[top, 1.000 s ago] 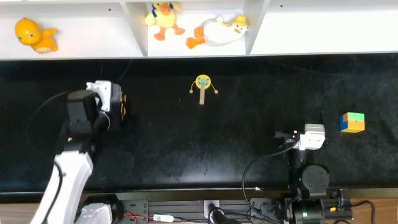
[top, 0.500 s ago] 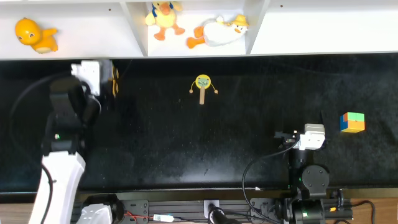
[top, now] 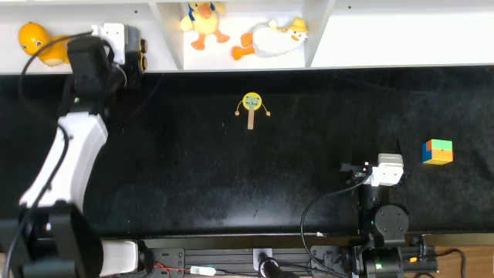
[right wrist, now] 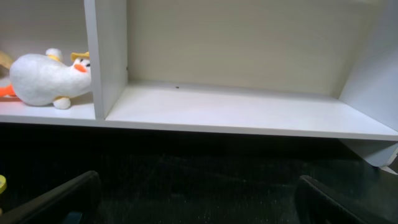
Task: Store Toys
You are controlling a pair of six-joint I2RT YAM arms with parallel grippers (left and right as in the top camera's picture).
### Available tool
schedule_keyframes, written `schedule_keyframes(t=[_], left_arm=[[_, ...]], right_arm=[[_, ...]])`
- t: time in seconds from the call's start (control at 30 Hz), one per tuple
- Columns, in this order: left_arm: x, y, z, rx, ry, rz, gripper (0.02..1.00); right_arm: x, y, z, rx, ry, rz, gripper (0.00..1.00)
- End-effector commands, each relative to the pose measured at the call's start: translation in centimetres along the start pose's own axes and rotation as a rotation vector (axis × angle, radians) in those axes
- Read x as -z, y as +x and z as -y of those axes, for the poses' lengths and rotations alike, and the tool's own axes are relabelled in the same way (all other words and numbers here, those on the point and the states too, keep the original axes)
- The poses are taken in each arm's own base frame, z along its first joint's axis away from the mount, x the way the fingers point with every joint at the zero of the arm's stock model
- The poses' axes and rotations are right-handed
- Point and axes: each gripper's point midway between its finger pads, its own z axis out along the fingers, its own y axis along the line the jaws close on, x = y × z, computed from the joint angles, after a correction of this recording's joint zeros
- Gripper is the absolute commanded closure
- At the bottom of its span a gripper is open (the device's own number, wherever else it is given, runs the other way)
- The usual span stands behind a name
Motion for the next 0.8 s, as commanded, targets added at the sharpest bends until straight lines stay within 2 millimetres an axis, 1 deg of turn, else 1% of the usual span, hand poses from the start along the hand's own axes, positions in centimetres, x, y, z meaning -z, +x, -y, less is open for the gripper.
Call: schedule_keyframes(t=[0.03, 0.07, 0.1, 0.13, 0.17, 0.2, 0.27, 0.37, 0.5, 0.6, 0.63, 0.67, 0.73, 0.8], left_arm=[[-1.1, -2.1, 0.1, -0.001, 0.007, 0.047, 0.682], [-1.2, -2.1, 0.1, -0.001, 0.007, 0.047, 0.63], [-1.2, -2.1, 0.1, -0.001, 0.007, 0.047, 0.47], [-1.2, -2.1, 0.1, -0.001, 0.007, 0.047, 0.266], [-1.2, -2.1, 0.1, -0.001, 0.007, 0.046, 0.036], [-1.2, -2.0, 0.1, -0.001, 0.008, 0.044, 0.02], [-0.8, -1.7, 0.1, -0.001, 0.008, 0.033, 0.02], [0.9, -0.7, 0.1, -0.001, 0.001, 0.019, 0.02], [4.6, 2.0, 0.1, -0.004, -0.025, 0.027, 0.02], [8.1, 4.9, 0.0, -0.004, -0.057, 0.052, 0.02], [9.7, 6.3, -0.3, 0.0, -0.073, 0.073, 0.02], [10.8, 7.4, -0.5, 0.004, -0.09, 0.095, 0.02], [12.3, 8.3, -0.8, 0.011, -0.108, 0.165, 0.02], [13.7, 8.5, -0.7, 0.008, -0.115, 0.28, 0.02]], right_arm=[[-0.1, 0.4, 0.0, 0.0, 0.0, 0.0, 0.007], [-0.1, 0.4, 0.0, 0.0, 0.0, 0.0, 0.005], [-0.1, 0.4, 0.0, 0.0, 0.0, 0.0, 0.005], [-0.1, 0.4, 0.0, 0.0, 0.0, 0.0, 0.005], [-0.1, 0.4, 0.0, 0.0, 0.0, 0.0, 0.005], [-0.1, 0.4, 0.0, 0.0, 0.0, 0.0, 0.005], [-0.1, 0.4, 0.0, 0.0, 0.0, 0.0, 0.005], [-0.1, 0.4, 0.0, 0.0, 0.0, 0.0, 0.005], [-0.1, 0.4, 0.0, 0.0, 0.0, 0.0, 0.005], [-0.1, 0.4, 0.0, 0.0, 0.0, 0.0, 0.005], [-0.1, 0.4, 0.0, 0.0, 0.0, 0.0, 0.005], [-0.1, 0.4, 0.0, 0.0, 0.0, 0.0, 0.005], [-0.1, 0.4, 0.0, 0.0, 0.0, 0.0, 0.005], [-0.1, 0.4, 0.0, 0.0, 0.0, 0.0, 0.005]])
